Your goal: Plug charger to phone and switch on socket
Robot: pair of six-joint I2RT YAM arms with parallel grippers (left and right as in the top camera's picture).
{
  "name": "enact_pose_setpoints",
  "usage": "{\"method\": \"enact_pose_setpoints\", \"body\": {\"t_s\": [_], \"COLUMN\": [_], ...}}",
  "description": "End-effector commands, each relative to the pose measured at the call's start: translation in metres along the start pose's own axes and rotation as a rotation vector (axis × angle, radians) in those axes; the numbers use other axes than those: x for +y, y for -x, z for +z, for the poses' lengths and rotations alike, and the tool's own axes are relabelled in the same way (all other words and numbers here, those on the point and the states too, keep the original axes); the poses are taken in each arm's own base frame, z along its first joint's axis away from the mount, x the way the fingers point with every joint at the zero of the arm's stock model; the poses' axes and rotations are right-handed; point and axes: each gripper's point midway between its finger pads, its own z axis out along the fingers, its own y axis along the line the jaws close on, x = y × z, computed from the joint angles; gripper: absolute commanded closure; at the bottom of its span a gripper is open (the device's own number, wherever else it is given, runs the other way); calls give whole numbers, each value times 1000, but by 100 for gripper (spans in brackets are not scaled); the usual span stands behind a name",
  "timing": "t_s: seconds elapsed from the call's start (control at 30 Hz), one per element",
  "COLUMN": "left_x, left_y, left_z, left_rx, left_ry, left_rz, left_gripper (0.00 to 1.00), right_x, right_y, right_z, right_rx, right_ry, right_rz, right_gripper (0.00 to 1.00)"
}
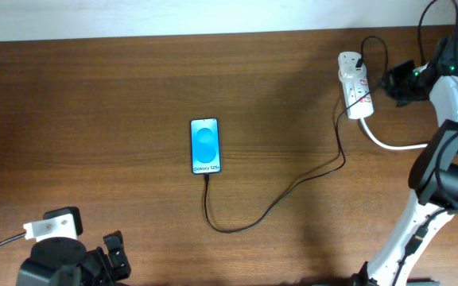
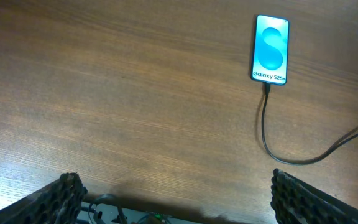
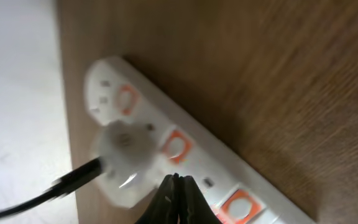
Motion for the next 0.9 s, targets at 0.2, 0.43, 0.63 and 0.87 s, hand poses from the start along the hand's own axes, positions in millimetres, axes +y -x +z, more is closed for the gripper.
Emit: {"method": "enact_pose_setpoints", "body": {"t_s": [0.2, 0.43, 0.63, 0.87], "left_x": [2, 2, 2, 2], "left_y": [0, 0, 0, 0], "left_z": [0, 0, 0, 0], "left_rx": [-6, -6, -6, -6], "left_ry": [9, 9, 9, 9], "left_rz": [-5, -5, -5, -5], "left_gripper": [1, 1, 1, 1], "right_x": [13, 15, 23, 22], "right_y": [-5, -7, -14, -18], "right_z": [14, 15, 22, 30], "right_rx": [51, 66, 61, 50], "right_ry": [88, 101, 105, 81], "right_rz": [-47, -49, -78, -79], "right_gripper": [96, 96, 96, 96]}}
